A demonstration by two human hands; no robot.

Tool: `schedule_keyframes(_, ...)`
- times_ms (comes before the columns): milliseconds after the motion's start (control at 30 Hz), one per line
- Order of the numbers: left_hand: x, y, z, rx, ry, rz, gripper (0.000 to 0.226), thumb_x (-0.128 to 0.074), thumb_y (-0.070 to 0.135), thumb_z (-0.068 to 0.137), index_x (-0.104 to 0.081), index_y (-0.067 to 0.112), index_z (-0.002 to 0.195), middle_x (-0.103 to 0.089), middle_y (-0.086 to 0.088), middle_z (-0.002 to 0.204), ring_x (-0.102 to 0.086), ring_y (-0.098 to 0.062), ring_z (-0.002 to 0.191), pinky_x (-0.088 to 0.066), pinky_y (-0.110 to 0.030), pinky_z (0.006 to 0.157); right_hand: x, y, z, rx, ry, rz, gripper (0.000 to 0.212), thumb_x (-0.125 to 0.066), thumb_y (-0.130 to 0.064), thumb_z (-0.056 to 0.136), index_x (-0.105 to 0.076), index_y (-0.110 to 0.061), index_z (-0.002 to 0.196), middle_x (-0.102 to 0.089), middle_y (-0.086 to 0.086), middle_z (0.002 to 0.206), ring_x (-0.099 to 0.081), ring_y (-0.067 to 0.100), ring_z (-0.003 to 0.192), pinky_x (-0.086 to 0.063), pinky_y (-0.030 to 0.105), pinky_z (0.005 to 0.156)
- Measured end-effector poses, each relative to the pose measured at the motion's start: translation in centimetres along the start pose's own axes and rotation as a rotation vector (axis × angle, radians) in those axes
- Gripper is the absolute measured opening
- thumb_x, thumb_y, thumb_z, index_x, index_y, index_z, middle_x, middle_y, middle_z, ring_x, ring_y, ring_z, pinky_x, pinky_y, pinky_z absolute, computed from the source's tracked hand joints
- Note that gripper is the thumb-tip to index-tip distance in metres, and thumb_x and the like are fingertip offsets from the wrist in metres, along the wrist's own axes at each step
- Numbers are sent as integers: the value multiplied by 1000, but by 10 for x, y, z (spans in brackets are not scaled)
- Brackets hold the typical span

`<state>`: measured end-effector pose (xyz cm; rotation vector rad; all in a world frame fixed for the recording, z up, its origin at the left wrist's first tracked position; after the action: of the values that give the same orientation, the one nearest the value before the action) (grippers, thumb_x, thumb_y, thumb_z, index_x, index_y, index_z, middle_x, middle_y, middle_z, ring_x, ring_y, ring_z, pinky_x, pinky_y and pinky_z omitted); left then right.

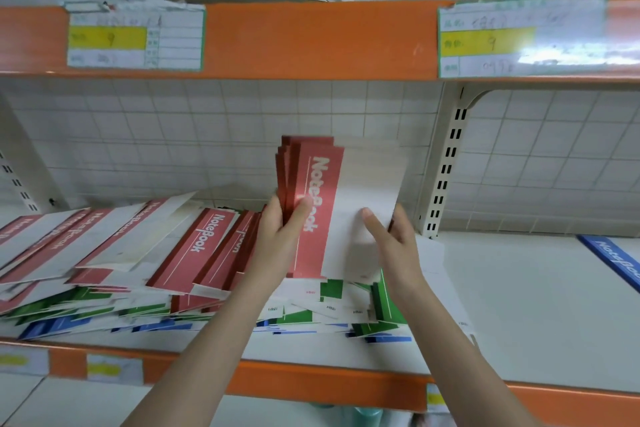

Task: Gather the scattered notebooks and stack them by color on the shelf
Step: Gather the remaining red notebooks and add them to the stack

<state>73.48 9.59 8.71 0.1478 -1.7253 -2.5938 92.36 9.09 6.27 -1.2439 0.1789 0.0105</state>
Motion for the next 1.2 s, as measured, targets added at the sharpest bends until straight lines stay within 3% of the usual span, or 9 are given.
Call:
schedule_keyframes(133,-3,4,-2,-25,99,-51,12,-69,35,83,-67,30,94,-73,4,91,-70,-12,85,-56,-24,70,-5,4,0,5,-2,-5,40,-66,-56,78,-60,-40,115,-65,-24,114,-57,-8,109,-43,18,88)
schedule_keyframes(333,-1,-18,-17,-6,114,-10,30,-68,46,77,-64,31,103,-72,9,101,-67,-7,97,-54,-26,84,-4,13,-8,-8,55,-54,24,-58,-52,85,-64,-31,94,-65,-32,79,-58,-16,76,-41,0,68)
schedule_keyframes(433,-1,-22,-22,-33,102,-6,24,-65,45,79,-64,37,102,-71,12,102,-67,-6,98,-53,-19,78,-6,15,-15,2,33,-78,38,-50,-50,82,-64,-19,100,-66,-16,79,-58,-6,71,-43,10,71)
schedule_keyframes(533,0,-23,-22,-52,97,-10,23,-66,45,81,-64,39,102,-71,11,104,-67,-7,99,-53,-17,77,-4,11,-17,38,41,-116,34,-50,-36,93,-62,-6,105,-66,14,82,-58,23,70,-50,31,73)
schedule_keyframes(633,0,-27,-23,-57,80,22,28,-63,50,80,-62,40,106,-70,13,106,-65,-5,101,-52,-15,77,-2,13,-19,57,44,-170,30,-47,-29,97,-56,-2,86,-35,-8,50,-29,7,45,-31,22,52)
schedule_keyframes(700,0,-29,-23,-60,73,54,28,-59,51,84,-59,38,109,-69,14,106,-64,-2,101,-51,-14,78,-1,17,-17,43,49,-211,39,-47,-30,97,-46,2,76,-21,-3,56,-18,7,49,-22,27,53)
schedule_keyframes(933,3,-27,-13,-24,66,266,25,-52,44,89,-53,28,109,-64,15,101,-62,6,91,-47,-12,75,-2,9,-5,108,19,-358,44,-49,-35,96,-27,-27,59,-19,-13,48,-19,5,44,-20,15,44)
schedule_keyframes(1133,-1,-50,-14,235,-126,372,21,-45,35,98,-60,20,100,-65,-8,95,-59,-13,79,-42,-19,67,12,43,4,-178,37,-434,35,-55,-41,92,-46,-16,68,-37,-11,58,-37,7,52,-33,14,49)
schedule_keyframes(1200,1,-59,-19,334,-129,368,21,-43,37,99,-58,25,91,-60,-7,92,-55,-10,76,-40,-19,65,13,56,-3,-289,18,-467,37,-50,-45,92,-48,-9,81,-43,0,70,-45,14,63,-39,26,58)
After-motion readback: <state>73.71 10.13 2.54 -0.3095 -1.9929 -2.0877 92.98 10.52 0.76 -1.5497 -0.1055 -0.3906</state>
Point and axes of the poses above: each hand's wrist, its own z-axis towards the middle knuckle, its own x-axis out of the back of the hand, y = z × x, the point moved 10 cm from there along z, towards the middle knuckle
